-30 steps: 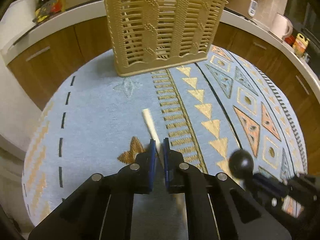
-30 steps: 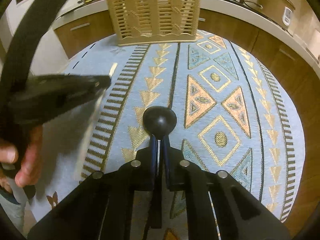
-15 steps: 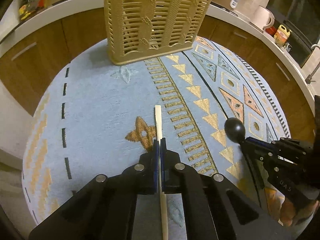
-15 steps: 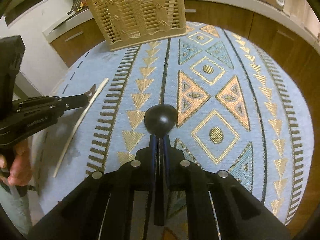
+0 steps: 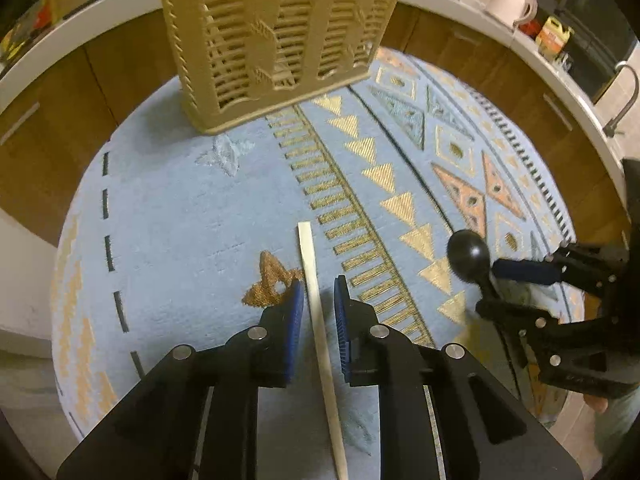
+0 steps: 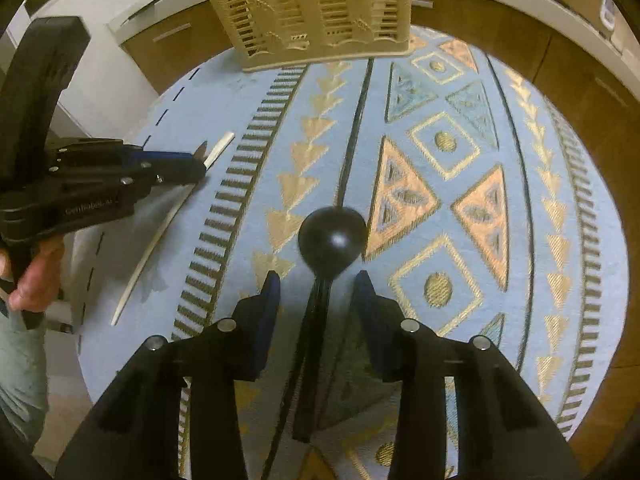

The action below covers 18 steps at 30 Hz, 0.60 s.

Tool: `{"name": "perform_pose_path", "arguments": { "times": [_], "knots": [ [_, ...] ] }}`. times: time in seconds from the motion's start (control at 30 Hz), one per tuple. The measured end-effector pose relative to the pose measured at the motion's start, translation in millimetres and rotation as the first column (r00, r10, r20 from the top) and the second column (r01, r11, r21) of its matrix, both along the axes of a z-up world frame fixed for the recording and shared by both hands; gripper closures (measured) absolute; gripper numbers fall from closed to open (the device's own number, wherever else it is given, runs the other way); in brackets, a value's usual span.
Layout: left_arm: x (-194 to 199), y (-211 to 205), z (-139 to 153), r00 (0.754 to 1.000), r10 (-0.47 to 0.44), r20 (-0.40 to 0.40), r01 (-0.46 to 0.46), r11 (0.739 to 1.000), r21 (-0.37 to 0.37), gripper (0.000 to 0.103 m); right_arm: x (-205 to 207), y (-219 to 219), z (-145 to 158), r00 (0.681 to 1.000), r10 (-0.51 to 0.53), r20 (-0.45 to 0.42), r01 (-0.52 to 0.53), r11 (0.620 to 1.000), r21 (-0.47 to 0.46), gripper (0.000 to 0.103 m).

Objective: Organize utensils
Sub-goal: 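Lift the chopstick and black spoon and carry both over the basket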

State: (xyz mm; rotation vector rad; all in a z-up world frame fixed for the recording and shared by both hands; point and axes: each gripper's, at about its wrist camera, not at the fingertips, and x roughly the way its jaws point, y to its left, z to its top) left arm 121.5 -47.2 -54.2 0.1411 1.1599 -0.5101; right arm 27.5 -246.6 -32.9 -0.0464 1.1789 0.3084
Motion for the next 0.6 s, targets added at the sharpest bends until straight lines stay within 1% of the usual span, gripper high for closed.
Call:
{"name": "perform_pose_path", "arguments": {
  "times": [0.03,0.13,0.2,0.27,0.33,0.37,0.4,0.47,0.5,0.6],
  "knots": [
    [1,-1,-2,1.000,-0.010,-0.009,0.010,1.000,0.011,0.089,1,2,0,1.000,-0.003,-0.002,0.003,1.000,-0.016,0.074],
    [1,-9,-2,0.998,-0.055,-0.014,0.055,0.997,0.056,0.088,7,5,1,1.000,-0.016,-0.009,0.015,0.999,-0.048,0.083],
    [4,-13,-2,0.998,-0.065,-0.021,0.066,0.995,0.075,0.087,12,9,0,1.000,-0.012,-0.004,0.012,0.997,-0.075,0.086],
    [5,-20,-2,0.996,-0.084,-0.020,0.086,0.991,0.106,0.087,13,16,-1,1.000,-0.002,0.009,0.003,0.994,-0.113,0.092],
    [5,-26,-3,0.995,-0.101,0.004,0.099,0.983,0.156,0.095,14,23,-1,1.000,0.009,0.024,-0.006,0.990,-0.138,0.097],
    [4,-28,-3,0.994,-0.105,0.020,0.100,0.979,0.180,0.099,14,23,-1,1.000,0.011,0.026,-0.007,0.990,-0.137,0.097],
    [4,-29,-3,0.994,-0.106,0.026,0.100,0.978,0.181,0.099,14,23,-1,1.000,0.007,0.031,-0.003,0.991,-0.132,0.098],
    [3,-26,-3,0.995,-0.090,0.037,0.083,0.984,0.157,0.100,16,23,-1,1.000,0.002,0.031,0.001,0.994,-0.106,0.099],
    [3,-22,-2,0.996,-0.075,0.046,0.069,0.991,0.115,0.100,16,19,0,0.999,-0.003,0.034,0.006,0.997,-0.071,0.099],
    [3,-5,6,0.997,-0.019,0.081,0.018,1.000,0.009,0.100,13,8,11,0.998,-0.024,0.065,0.025,1.000,-0.014,0.099]
  ]
}}
